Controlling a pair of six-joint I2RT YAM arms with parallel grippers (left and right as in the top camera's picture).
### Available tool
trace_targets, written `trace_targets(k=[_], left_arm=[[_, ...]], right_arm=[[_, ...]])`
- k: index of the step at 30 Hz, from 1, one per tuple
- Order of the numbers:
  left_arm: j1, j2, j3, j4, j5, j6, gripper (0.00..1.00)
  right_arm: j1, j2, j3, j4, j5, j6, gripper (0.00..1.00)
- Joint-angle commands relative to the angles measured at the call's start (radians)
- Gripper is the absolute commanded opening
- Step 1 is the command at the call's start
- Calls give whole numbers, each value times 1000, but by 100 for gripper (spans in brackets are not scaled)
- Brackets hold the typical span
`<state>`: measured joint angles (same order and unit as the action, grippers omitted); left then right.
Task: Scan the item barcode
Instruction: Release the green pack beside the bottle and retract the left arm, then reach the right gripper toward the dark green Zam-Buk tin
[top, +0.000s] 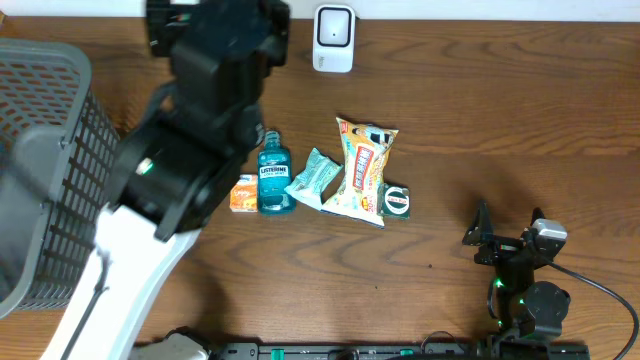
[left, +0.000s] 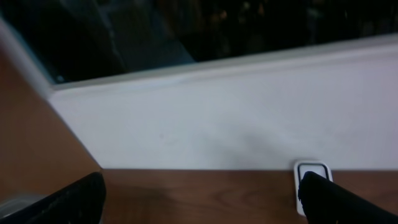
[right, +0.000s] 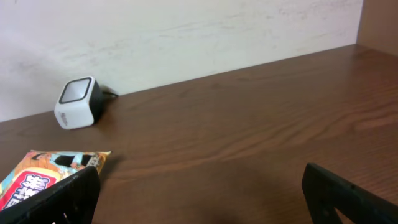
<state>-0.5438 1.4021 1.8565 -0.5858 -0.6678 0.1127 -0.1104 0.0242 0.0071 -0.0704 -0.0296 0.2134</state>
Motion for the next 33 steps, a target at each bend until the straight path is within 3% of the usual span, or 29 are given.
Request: trace_targets(k=[1, 11, 19, 24, 31, 33], left_arm=[[6, -117, -36, -3, -41, 9, 98], [47, -436, -237, 124, 12, 7, 98], [244, -724, -399, 180, 420, 6, 98], [303, -815, -397, 323, 412, 34, 98], [303, -930, -394, 283, 406, 33, 98], [303, -963, -405, 281, 406, 32, 98]], right_arm=[[3, -4, -1, -4, 0, 10, 99], [3, -4, -1, -4, 0, 10, 99], [3, -4, -1, -4, 0, 10, 99], [3, -4, -1, -4, 0, 11, 99], [3, -4, -1, -2, -8, 12, 99], [3, -4, -1, 0, -66, 71, 99]])
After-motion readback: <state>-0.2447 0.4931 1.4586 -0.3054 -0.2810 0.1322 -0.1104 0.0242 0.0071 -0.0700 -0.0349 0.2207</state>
